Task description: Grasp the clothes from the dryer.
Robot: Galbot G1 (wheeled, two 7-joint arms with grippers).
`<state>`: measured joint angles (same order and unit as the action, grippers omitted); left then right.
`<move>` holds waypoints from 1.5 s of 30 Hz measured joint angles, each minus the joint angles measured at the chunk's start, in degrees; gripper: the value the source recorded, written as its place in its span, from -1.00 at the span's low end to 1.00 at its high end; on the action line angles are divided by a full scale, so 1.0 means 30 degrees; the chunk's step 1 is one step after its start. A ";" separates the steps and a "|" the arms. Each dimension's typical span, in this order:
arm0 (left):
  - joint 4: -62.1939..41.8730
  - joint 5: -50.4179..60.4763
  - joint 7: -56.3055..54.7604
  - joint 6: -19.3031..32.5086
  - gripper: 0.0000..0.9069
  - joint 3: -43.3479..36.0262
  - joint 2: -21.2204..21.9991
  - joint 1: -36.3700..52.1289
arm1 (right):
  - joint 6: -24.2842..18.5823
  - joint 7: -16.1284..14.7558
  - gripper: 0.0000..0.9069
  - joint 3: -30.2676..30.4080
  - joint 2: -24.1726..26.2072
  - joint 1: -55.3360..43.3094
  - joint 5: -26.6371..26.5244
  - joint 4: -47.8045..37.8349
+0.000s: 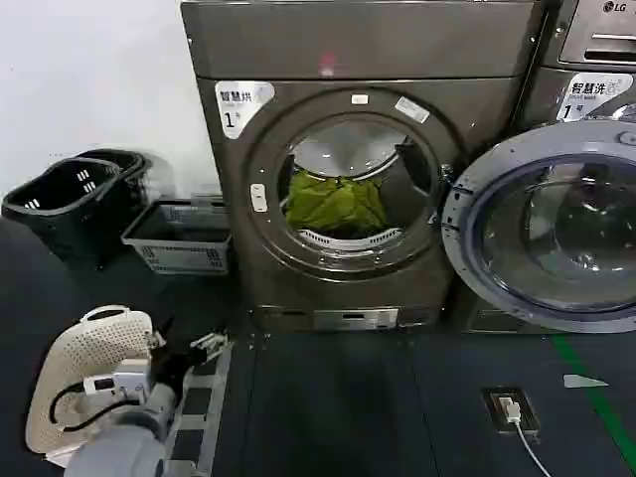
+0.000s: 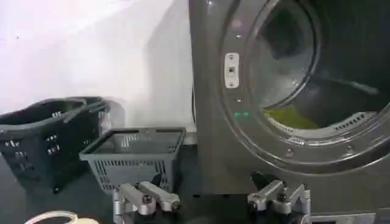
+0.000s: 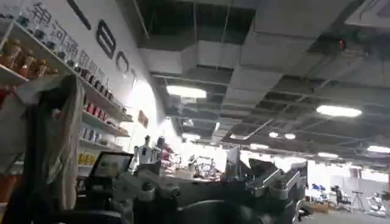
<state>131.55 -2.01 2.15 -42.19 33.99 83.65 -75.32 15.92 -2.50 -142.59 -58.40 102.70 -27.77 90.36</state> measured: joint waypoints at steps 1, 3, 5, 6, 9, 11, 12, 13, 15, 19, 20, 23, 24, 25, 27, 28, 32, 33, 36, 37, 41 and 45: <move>0.0003 0.0016 0.0013 0.0000 1.00 0.0004 -0.0004 -0.0034 | -0.0163 0.0026 1.00 0.0043 -0.0024 0.0000 -0.0054 -0.0012; 0.0027 0.0029 0.0034 0.0000 1.00 0.0003 -0.0013 -0.0084 | -0.0413 0.0047 1.00 0.0109 -0.0091 -0.0005 -0.0246 -0.0001; 0.0030 0.0052 0.0068 0.0000 1.00 -0.0005 -0.0017 -0.0076 | -0.0675 0.0055 1.00 0.0160 -0.0142 -0.0018 -0.0423 0.0002; 0.0051 0.0062 0.0085 0.0000 1.00 -0.0011 -0.0013 -0.0060 | -0.0804 0.0067 1.00 0.0183 -0.0144 -0.0026 -0.0518 -0.0004; 0.0169 0.0070 0.0186 0.0001 1.00 -0.0010 -0.0023 -0.0104 | -0.1011 0.0089 1.00 0.0201 -0.0147 -0.0030 -0.0722 -0.0005; 0.0200 0.0076 0.0243 0.0001 1.00 -0.0005 -0.0027 -0.0166 | -0.1111 0.0106 1.00 0.0212 -0.0154 -0.0020 -0.0848 -0.0026; 0.0201 0.0081 0.0254 0.0002 1.00 -0.0004 -0.0019 -0.0194 | -0.1186 0.0108 1.00 0.0236 -0.0154 -0.0020 -0.0908 -0.0059; 0.0201 0.0082 0.0259 0.0001 1.00 -0.0005 -0.0002 -0.0226 | -0.1230 0.0126 1.00 0.0262 -0.0156 -0.0029 -0.0968 -0.0077; 0.0203 0.0080 0.0271 0.0001 1.00 -0.0011 0.0026 -0.0269 | -0.1300 0.0147 1.00 0.0309 -0.0196 -0.0061 -0.1057 -0.0077; 0.0218 0.0076 0.0276 0.0001 1.00 -0.0020 0.0069 -0.0308 | -0.1431 0.0168 1.00 0.0368 -0.0184 -0.0094 -0.1137 -0.0172; 0.0221 0.0074 0.0286 0.0001 1.00 -0.0021 0.0065 -0.0330 | -0.1439 0.0174 1.00 0.0381 -0.0182 -0.0113 -0.1148 -0.0181; 0.0221 0.0078 0.0343 0.0000 1.00 -0.0022 0.0041 -0.0392 | -0.1469 0.0184 1.00 0.0429 -0.0184 -0.0167 -0.1192 -0.0187; 0.0228 0.0082 0.0368 0.0000 1.00 -0.0023 0.0040 -0.0401 | -0.1470 0.0186 1.00 0.0450 -0.0189 -0.0190 -0.1215 -0.0187; 0.0238 0.0088 0.0372 0.0000 1.00 -0.0022 0.0039 -0.0401 | -0.1473 0.0190 1.00 0.0462 -0.0190 -0.0206 -0.1226 -0.0187; 0.0260 0.0123 0.0418 -0.0001 1.00 -0.0024 0.0040 -0.0401 | -0.1484 0.0213 1.00 0.0464 -0.0186 -0.0233 -0.1246 -0.0203; 0.0281 0.0129 0.0428 0.0000 1.00 -0.0023 0.0042 -0.0405 | -0.1488 0.0215 1.00 0.0465 -0.0175 -0.0243 -0.1257 -0.0227; 0.0322 0.0153 0.0435 0.0000 1.00 -0.0023 0.0065 -0.0440 | -0.1496 0.0275 1.00 0.0464 -0.0139 -0.0278 -0.1289 -0.0309; 0.0334 0.0157 0.0427 0.0000 1.00 -0.0025 0.0069 -0.0444 | -0.1502 0.0283 1.00 0.0464 -0.0138 -0.0284 -0.1295 -0.0332; 0.0367 0.0179 0.0418 0.0000 1.00 -0.0024 0.0086 -0.0479 | -0.1539 0.0310 1.00 0.0445 -0.0130 -0.0282 -0.1306 -0.0427; 0.0382 0.0182 0.0419 -0.0001 1.00 -0.0024 0.0089 -0.0497 | -0.1544 0.0311 1.00 0.0425 -0.0125 -0.0278 -0.1309 -0.0463; 0.0482 0.0181 0.0425 0.0000 1.00 -0.0025 0.0087 -0.0539 | -0.1552 0.0329 1.00 0.0411 -0.0123 -0.0269 -0.1322 -0.0504; 0.0490 0.0180 0.0448 0.0000 1.00 -0.0044 0.0082 -0.0600 | -0.1572 0.0349 1.00 0.0417 -0.0148 -0.0255 -0.1334 -0.0488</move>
<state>133.02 -1.47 3.50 -42.19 33.86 83.89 -77.11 11.21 -1.46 -141.34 -58.84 101.93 -31.77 88.89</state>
